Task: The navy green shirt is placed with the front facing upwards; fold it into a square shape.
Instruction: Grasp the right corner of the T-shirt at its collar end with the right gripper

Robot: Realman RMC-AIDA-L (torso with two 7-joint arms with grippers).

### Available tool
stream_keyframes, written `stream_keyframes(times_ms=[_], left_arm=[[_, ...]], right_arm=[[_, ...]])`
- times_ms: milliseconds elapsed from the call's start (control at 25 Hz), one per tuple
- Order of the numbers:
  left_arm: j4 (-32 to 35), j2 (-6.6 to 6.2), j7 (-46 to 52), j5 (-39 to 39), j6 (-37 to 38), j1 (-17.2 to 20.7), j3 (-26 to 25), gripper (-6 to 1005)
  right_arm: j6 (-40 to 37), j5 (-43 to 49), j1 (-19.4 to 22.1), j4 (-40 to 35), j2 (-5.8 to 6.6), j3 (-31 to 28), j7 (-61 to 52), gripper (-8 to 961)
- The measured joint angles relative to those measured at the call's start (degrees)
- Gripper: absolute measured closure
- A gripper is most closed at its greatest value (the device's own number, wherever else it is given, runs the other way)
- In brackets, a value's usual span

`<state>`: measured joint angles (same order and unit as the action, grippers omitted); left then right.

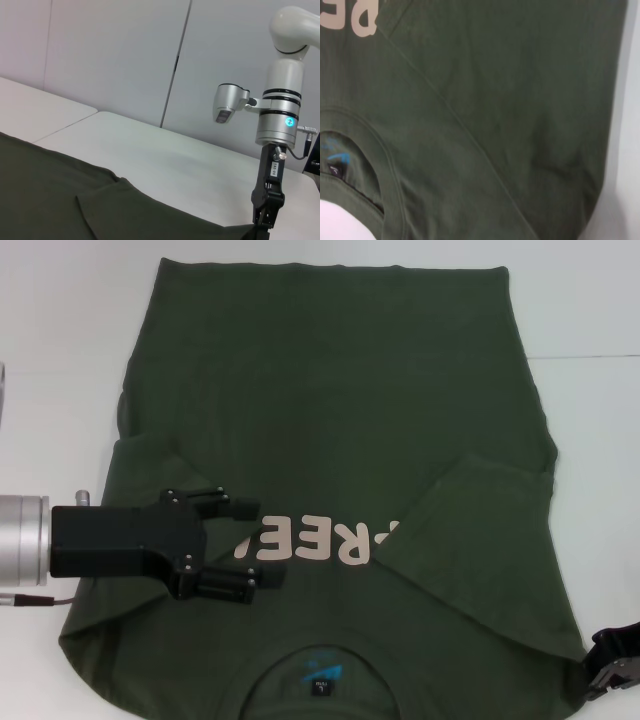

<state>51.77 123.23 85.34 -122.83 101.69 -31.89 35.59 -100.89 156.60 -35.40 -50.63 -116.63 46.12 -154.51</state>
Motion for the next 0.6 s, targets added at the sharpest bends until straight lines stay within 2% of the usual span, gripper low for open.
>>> stream_keyframes(times_ms=[80,360,600], left_arm=[[0.0,0.00,0.0,0.0,0.0,0.0,0.0,50],[0.0,0.00,0.3,0.1,-0.1,0.2,-0.3,50],[0.1,0.04,2.0,2.3,0.5,0.9,-3.4,50]], right_arm=[[0.0,0.0,0.0,0.0,0.00,0.1,0.3,861],[-0.1,-0.3,0.7,-1.3,-0.07,-0.1,3.0,874],[-0.1,-0.6,3.2,-7.0,-2.06,-0.4,7.5,908]])
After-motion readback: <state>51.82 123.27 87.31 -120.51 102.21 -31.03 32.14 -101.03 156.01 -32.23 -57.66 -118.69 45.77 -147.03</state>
